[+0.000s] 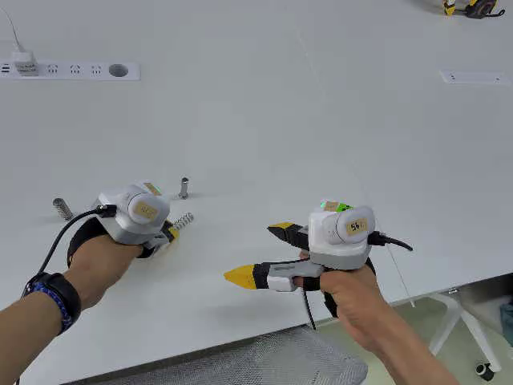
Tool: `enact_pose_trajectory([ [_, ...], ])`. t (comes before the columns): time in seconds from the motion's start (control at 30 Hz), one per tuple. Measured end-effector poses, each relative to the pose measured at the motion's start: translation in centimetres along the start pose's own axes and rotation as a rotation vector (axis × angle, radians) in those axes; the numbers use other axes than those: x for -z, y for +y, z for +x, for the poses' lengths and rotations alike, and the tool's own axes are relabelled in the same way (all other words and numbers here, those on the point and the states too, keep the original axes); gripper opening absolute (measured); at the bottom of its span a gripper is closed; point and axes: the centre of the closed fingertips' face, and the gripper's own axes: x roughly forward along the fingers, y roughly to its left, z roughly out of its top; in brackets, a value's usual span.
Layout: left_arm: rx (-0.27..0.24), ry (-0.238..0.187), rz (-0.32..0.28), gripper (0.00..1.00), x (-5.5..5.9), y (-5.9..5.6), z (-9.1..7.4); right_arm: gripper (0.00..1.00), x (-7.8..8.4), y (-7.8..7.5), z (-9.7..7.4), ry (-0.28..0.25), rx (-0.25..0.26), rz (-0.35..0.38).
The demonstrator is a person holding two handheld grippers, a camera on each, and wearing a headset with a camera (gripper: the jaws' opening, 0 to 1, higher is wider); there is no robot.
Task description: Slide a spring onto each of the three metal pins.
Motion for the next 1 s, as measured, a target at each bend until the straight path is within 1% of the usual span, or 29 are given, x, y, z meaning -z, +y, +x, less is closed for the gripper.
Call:
enact_pose_trajectory([
  [0.03,0.002,-0.004,-0.001,0.11,0.1,-0.1,-0.1,0.82,0.0,0.1,0.0,0.001,-0.003,0.004],
  [0.13,0.005,0.003,-0.007,0.1,1.1,-0.3,-0.9,0.81,0.0,0.3,0.1,0.002,-0.008,0.001],
  [0.23,0.004,-0.001,-0.014,0.1,1.9,-0.3,-1.6,0.81,-0.1,0.7,0.3,0.006,-0.018,0.001],
  [0.43,-0.008,0.004,-0.025,0.1,3.2,0.2,-2.5,0.81,0.0,1.5,0.8,0.016,-0.036,-0.009],
  [0.53,-0.012,0.002,-0.041,0.1,3.4,0.2,-3.0,0.81,0.0,1.8,1.0,0.019,-0.046,-0.01],
  [0.63,-0.019,0.011,-0.044,0.1,4.0,0.1,-3.4,0.81,-0.1,2.1,1.2,0.021,-0.055,-0.009],
  [0.83,-0.017,0.005,-0.06,0.1,4.5,-0.3,-4.2,0.79,-0.4,2.7,1.5,0.014,-0.076,-0.007],
  [1.0,-0.014,-0.011,-0.077,0.1,4.7,-0.6,-5.0,0.78,-0.8,3.0,1.7,-0.001,-0.086,0.005],
])
